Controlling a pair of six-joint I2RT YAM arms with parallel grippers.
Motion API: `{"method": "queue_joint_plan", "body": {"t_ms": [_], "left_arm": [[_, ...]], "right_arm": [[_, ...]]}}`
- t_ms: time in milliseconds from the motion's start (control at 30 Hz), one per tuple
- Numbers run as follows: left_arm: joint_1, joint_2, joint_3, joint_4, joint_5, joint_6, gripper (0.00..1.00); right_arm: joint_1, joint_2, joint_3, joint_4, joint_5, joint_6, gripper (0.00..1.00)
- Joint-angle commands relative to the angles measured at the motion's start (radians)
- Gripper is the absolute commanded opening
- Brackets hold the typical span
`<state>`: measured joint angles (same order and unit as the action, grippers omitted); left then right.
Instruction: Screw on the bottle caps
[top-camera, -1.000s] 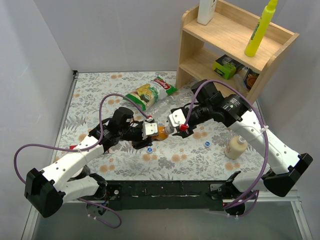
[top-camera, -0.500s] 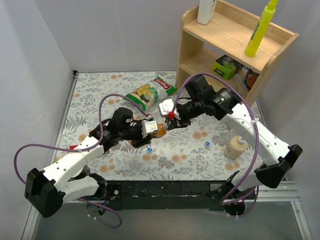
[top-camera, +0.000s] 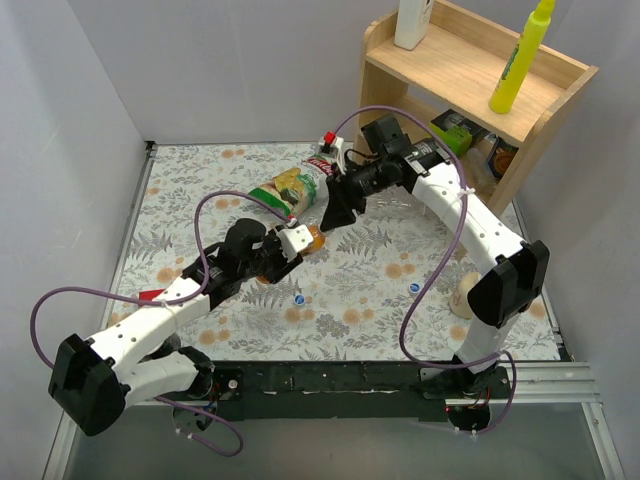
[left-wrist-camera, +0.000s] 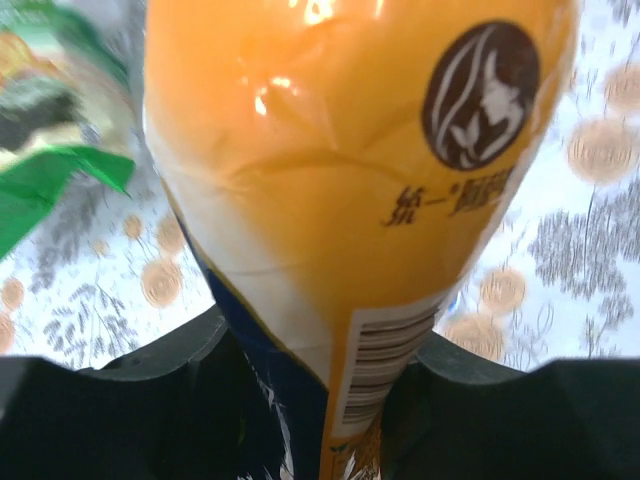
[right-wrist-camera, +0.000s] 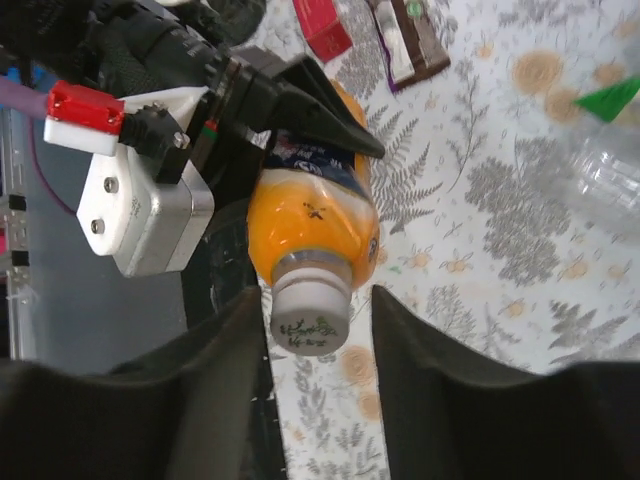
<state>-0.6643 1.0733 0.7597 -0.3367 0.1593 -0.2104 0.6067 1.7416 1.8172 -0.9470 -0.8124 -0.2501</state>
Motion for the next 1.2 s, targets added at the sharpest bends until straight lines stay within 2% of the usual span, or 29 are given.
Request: {"method": "queue_joint_plan", "body": {"t_ms": [0,33,67,100,167,233,300,433,667,900,1167], "left_arm": [[-0.006,-0.062,0.012,0.099,0.063,-0.047,0.00],[0.006,-0.073,0.012,0.076,0.103,-0.037,0.00],[0.011,-0.084,0.016,0.047,0.139,-0.031,0.00],[0.015,-0.093,0.020,0.041,0.205,-0.020,0.00],[0.026,-0.115,0.033,0.053,0.250,-0.032,0.00],[0.031,-0.099,0.082,0.050,0.311,-0.067,0.00],[0.032,-0.079,0.140,0.028,0.351,-0.089,0.00],[0.032,-0.041,0.199,0.007,0.451,-0.135,0.00],[0.032,0.000,0.227,-0.013,0.500,-0.113,0.00],[0.032,0.028,0.230,-0.007,0.511,-0.116,0.00],[0.032,0.020,0.214,0.030,0.502,-0.126,0.00]], "right_arm": [[-0.077,-0.040,0.145,0.095,-0.218,-0.014,0.62],[-0.099,-0.065,0.116,0.140,-0.263,-0.037,0.68],[-0.128,-0.139,0.008,0.268,-0.321,-0.038,0.70],[-0.136,-0.184,-0.054,0.333,-0.332,-0.041,0.71],[-0.137,-0.316,-0.195,0.477,-0.340,-0.025,0.77],[-0.137,-0.382,-0.387,0.708,-0.366,0.043,0.78],[-0.136,-0.431,-0.493,0.874,-0.398,0.162,0.77],[-0.120,-0.448,-0.545,1.006,-0.436,0.242,0.77],[-0.116,-0.447,-0.582,1.204,-0.404,0.405,0.76],[-0.116,-0.424,-0.539,1.237,-0.401,0.460,0.74],[-0.117,-0.395,-0.541,1.197,-0.407,0.460,0.54]]}}
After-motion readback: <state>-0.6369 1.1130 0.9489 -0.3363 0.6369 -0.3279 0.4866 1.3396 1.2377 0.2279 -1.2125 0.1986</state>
